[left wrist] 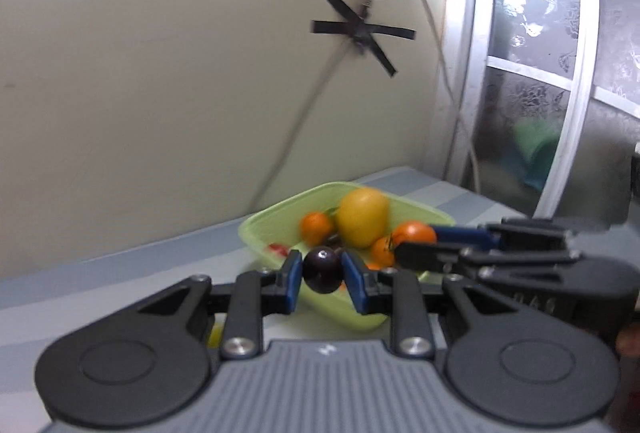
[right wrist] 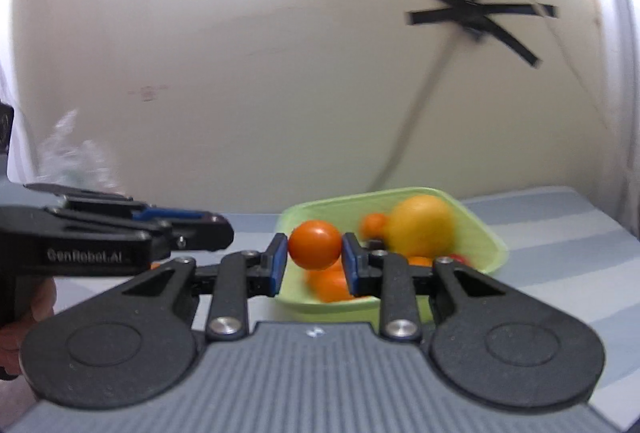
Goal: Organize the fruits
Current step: 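Carry both tomatoes over the basket and open both grippers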
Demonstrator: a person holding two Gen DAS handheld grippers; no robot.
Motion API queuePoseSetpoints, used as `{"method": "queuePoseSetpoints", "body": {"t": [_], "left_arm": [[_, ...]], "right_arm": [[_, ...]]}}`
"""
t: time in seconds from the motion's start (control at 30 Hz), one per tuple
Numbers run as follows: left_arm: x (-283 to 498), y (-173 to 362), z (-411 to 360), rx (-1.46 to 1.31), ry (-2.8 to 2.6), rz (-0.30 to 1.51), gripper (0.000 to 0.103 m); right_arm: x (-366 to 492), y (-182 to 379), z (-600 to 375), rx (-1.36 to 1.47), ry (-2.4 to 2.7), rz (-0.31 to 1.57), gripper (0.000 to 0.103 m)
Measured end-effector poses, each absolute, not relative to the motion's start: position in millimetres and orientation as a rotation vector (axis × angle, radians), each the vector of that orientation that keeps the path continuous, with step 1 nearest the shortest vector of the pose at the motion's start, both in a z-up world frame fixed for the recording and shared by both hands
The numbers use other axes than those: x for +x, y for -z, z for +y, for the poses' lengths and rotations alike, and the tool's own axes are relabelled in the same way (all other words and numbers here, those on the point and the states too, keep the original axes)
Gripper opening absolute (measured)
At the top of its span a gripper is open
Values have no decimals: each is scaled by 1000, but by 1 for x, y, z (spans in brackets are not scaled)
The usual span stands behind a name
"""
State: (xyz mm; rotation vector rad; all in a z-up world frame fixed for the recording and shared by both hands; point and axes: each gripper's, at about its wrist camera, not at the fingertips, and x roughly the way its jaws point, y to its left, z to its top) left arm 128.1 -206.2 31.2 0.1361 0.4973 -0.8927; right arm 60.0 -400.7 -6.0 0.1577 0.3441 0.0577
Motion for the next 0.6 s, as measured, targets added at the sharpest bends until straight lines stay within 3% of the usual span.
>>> {"method": "queuePoseSetpoints", "body": {"t": [0.23,0.33,0.6], "left_arm": [[162,-9,-271,110,950,601,24],[173,-2,-283,83,961,643,29],[184,-22,-239,-86,920,640,33]], "right_arm": [[73,26,-425,171,13,380,33],[74,29,-426,164,17,365,41],[57,21,-433,195,34,261,41]]}}
